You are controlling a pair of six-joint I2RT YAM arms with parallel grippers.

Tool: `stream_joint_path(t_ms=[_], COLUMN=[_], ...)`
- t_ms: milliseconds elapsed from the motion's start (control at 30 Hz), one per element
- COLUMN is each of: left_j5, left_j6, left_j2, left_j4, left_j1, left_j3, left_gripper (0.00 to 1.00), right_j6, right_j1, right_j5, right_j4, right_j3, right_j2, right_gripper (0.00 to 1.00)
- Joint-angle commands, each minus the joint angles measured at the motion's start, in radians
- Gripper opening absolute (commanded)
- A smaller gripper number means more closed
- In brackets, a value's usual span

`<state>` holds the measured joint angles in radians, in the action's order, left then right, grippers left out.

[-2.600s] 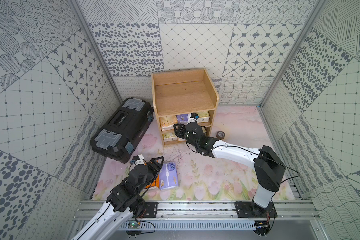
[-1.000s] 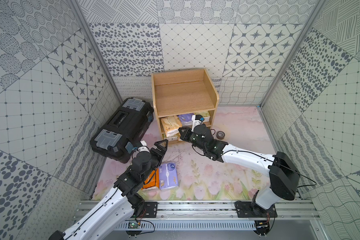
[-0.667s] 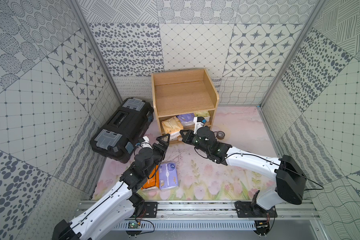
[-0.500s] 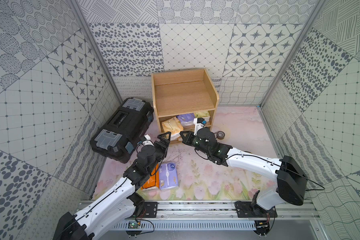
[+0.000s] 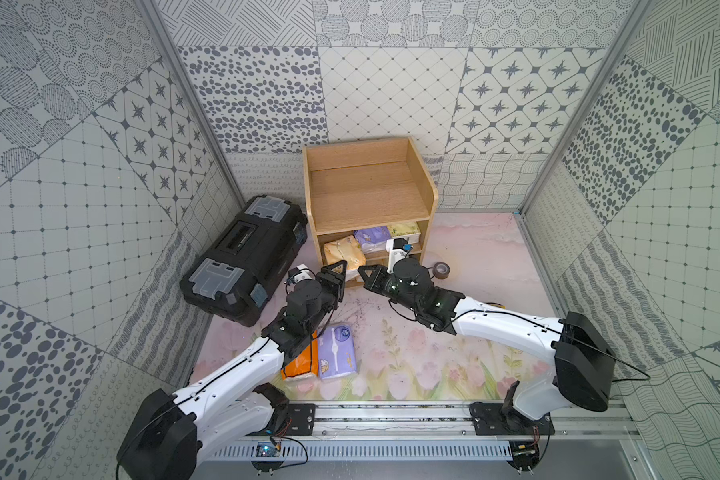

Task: Remove the tissue boxes from the shelf
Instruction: Pick up a box of tissues from the shelf.

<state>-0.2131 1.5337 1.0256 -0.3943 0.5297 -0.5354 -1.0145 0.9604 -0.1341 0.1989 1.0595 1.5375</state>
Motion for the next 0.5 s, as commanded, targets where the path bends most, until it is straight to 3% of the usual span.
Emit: stream_joint_path(t_ms=[0,233,267,333,467], left_j5=[-0.012,-0.012,-0.012,-0.011,0.006], left_j6=[-0.004,-0.04,-0.044,-0.052,-0.076], left_j2=[0.024,0.026,0.023,0.008,-0.045], left_j4=[-0.126,-0.122,-0.119,-0.106,-0.049], left_j1=[-0.01,-0.009,-0.01,-0.01,-0.009], left_j3=[-0.015,-0.021,-0.021,-0.018,-0.016], left_gripper=[0.46,0.29,0.27,0.26,0.24], right_j6=[-0.007,0.005,0.012,0.042,0.101], right_j1=[0.007,0.008,0.008,0.007,-0.023], right_j5=[0.011,0.017,0.017,0.014,0.061], right_j4=[0.044,0.037,0.035,0.014,-0.06], right_j3=[-0.011,0.002,0.004,0.01,0.021], right_j2=[-0.036,-0.04,-0.043,-0.059,-0.099], right_gripper=[0.0,0.0,0.05,0.26,0.53])
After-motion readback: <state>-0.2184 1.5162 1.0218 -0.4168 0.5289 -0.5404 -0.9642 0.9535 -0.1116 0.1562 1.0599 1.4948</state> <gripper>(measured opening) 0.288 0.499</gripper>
